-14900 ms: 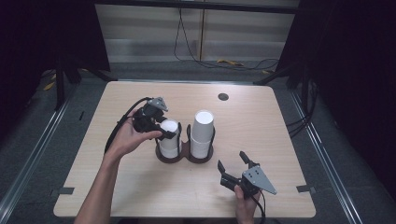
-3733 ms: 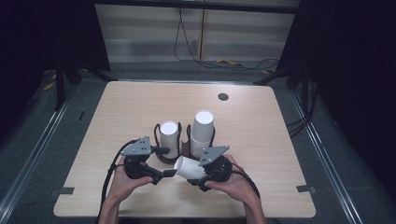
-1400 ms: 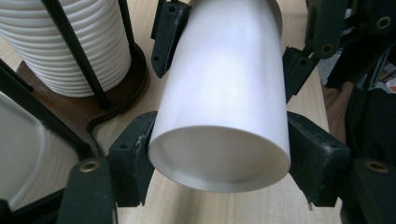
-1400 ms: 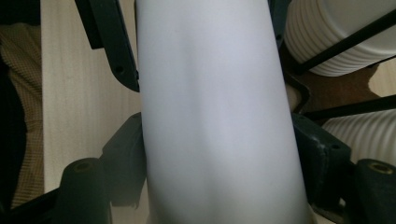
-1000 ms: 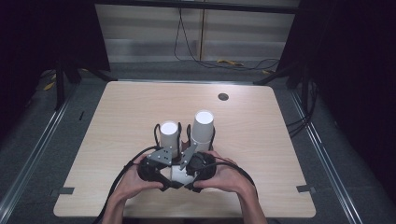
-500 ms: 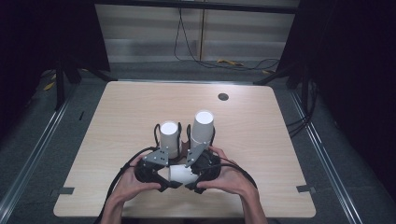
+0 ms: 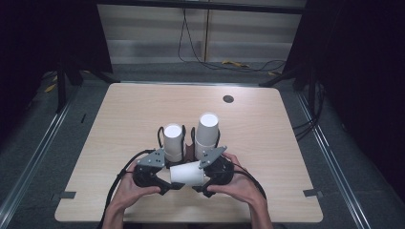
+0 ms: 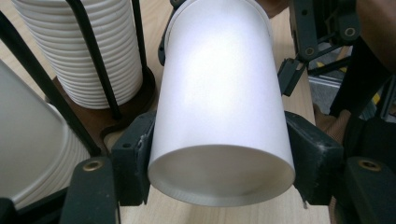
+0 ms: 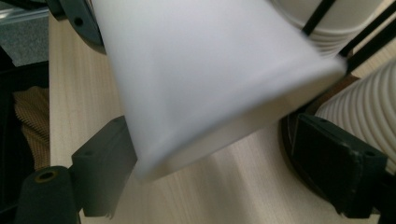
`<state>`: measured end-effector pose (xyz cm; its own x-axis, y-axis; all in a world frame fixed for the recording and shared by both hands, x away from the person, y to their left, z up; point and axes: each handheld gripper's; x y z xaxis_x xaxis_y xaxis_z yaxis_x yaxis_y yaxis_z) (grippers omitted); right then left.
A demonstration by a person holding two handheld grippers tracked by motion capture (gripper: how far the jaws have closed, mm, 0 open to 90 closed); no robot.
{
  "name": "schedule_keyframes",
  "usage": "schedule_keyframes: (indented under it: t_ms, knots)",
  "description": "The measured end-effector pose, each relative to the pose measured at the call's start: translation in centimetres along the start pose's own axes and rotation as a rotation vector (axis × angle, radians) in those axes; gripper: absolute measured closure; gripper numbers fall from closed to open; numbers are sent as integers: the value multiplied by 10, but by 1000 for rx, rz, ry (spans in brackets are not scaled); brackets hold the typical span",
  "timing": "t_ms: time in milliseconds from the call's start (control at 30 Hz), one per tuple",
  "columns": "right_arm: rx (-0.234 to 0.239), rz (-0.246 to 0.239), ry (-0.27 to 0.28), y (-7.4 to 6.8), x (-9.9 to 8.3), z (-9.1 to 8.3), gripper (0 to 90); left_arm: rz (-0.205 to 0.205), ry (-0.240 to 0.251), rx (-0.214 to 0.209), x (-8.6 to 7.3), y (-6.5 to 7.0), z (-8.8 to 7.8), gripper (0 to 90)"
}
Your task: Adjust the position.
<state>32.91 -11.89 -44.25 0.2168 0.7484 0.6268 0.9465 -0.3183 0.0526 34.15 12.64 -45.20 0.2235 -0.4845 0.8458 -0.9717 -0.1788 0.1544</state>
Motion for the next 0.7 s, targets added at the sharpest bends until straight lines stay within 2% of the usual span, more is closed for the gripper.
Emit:
schedule_keyframes:
  t_ms: [133,267,300,367,500,700]
  knots:
    - [-25,34,47,0,-10,-1,151,-8,29,-1,-3,0,-2,336]
    - [-28,75,101,-1,-21,-3,151,-18,66,-6,-6,0,-2,335]
    - [-28,75,101,-1,-21,-3,151,-18,66,-6,-6,0,-2,335]
    - [-31,99,145,-2,-28,-4,153,-18,69,1,-7,0,-2,335]
    - [-37,119,182,-5,-37,-4,155,-13,61,-10,-8,1,-2,334]
    - [-33,148,275,-9,-48,-7,152,-6,73,-17,-9,1,-2,332]
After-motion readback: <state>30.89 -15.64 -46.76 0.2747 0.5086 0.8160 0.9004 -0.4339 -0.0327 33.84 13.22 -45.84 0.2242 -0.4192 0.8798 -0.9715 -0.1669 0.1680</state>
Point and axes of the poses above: each handheld gripper's, and its own axes: z roughly forward along the jaws, x roughly out of its top, y roughly to its right, and after that the axes turned 3 degrees about -z, right-handed
